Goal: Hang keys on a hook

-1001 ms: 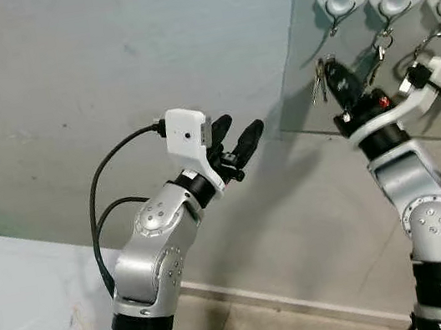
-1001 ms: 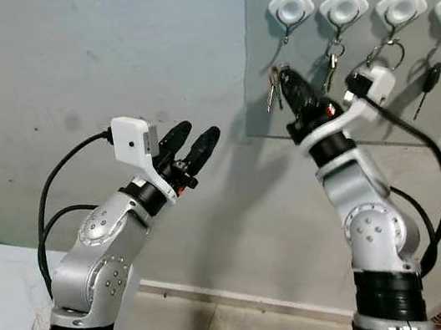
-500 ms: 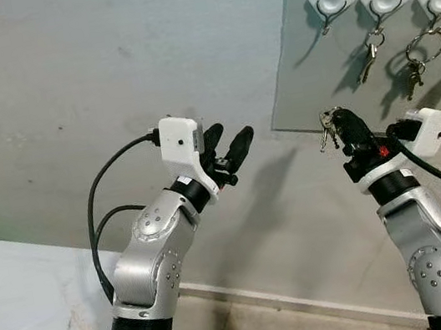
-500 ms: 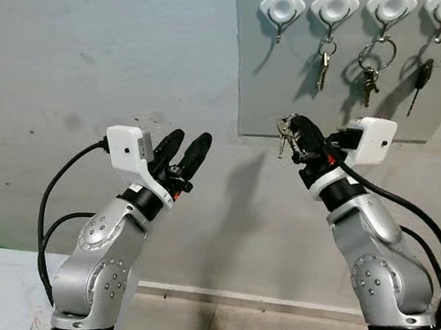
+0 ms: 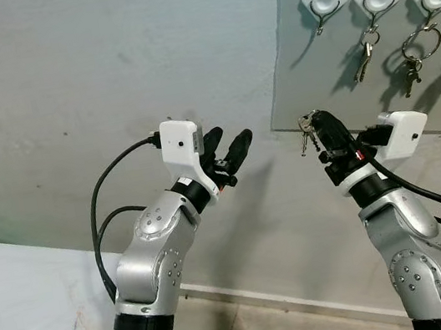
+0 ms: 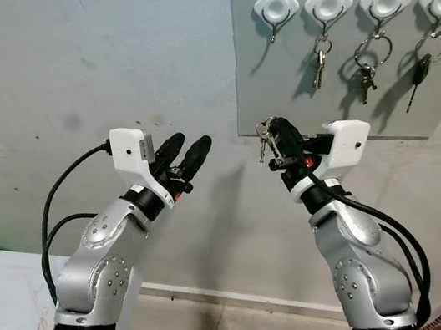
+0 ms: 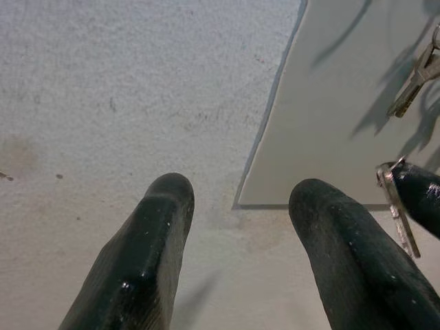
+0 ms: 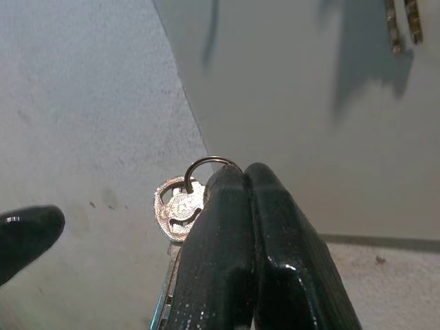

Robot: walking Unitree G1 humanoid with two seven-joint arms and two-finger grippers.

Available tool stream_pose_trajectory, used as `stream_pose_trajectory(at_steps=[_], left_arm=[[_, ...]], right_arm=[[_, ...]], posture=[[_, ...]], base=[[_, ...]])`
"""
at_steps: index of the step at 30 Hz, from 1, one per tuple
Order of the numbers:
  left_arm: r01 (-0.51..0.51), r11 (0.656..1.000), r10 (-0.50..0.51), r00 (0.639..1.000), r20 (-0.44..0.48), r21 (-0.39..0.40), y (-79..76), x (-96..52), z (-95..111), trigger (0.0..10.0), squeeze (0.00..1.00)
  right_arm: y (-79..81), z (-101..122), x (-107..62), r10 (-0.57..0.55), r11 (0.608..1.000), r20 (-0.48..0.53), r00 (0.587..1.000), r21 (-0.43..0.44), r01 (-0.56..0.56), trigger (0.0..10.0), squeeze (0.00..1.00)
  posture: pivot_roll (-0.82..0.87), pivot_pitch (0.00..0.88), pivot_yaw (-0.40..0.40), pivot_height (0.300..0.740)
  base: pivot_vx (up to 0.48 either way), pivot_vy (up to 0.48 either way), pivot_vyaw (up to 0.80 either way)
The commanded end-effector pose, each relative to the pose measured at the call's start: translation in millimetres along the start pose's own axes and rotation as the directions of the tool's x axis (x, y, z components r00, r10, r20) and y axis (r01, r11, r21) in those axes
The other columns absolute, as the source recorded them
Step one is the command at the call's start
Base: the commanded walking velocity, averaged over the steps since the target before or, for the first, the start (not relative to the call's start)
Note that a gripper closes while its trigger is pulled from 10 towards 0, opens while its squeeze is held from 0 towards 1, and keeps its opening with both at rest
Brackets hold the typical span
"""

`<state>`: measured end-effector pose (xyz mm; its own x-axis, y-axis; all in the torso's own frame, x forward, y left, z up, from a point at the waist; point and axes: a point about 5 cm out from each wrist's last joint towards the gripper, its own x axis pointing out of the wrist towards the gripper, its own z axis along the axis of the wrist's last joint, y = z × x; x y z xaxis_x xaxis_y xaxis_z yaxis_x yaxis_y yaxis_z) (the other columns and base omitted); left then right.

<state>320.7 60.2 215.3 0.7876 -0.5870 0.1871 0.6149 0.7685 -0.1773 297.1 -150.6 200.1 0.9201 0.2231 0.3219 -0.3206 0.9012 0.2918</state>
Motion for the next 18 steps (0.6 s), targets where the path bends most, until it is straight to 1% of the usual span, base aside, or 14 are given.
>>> stream_pose_trajectory(at_steps=[1,5,6,9,13,18], left_arm=[[-0.015,1.0,0.015,1.0,-0.011,0.013,4.5,-0.1,-3,10.0,0.0],[-0.033,0.999,0.033,0.999,-0.02,0.003,7.4,-1.6,-7,10.0,0.0],[-0.041,0.999,0.041,0.999,-0.027,0.002,9.1,-2.7,-11,10.0,0.0],[-0.05,0.999,0.05,0.998,-0.032,-0.002,9.9,-2.8,-14,10.0,0.0],[-0.059,0.998,0.058,0.998,-0.03,-0.006,9.9,-1.9,-16,10.0,0.0],[-0.061,0.998,0.061,0.998,-0.028,-0.009,9.7,-2.0,-17,10.0,0.0]], right_arm=[[4.5,-5,0.0,0.011,1.0,-0.004,1.0,-0.003,-0.011,10.0,0.0],[7.4,-12,-3.5,0.007,1.0,-0.023,1.0,0.005,-0.007,10.0,0.0],[10.2,-19,-5.1,0.005,1.0,-0.041,0.999,0.01,-0.004,10.0,0.0],[13.9,-25,-6.3,0.004,1.0,-0.059,0.998,0.018,-0.003,10.0,0.0],[17.0,-31,-7.1,-0.007,1.0,-0.077,0.997,0.02,0.008,10.0,0.0],[19.4,-34,-8.0,-0.003,1.0,-0.088,0.996,0.015,0.004,10.0,0.0]], posture=[[-0.06,0.036,0.092,0.74],[-0.06,0.033,0.096,0.74],[-0.07,0.028,0.1,0.74],[-0.07,0.028,0.1,0.74],[-0.07,0.021,0.093,0.74],[-0.07,0.02,0.089,0.74]], base=[[0.0,0.0,0.0],[0.0,0.0,0.0],[0.0,0.0,0.0],[0.0,0.0,0.0],[0.0,0.0,0.0],[0.0,0.0,0.0]])
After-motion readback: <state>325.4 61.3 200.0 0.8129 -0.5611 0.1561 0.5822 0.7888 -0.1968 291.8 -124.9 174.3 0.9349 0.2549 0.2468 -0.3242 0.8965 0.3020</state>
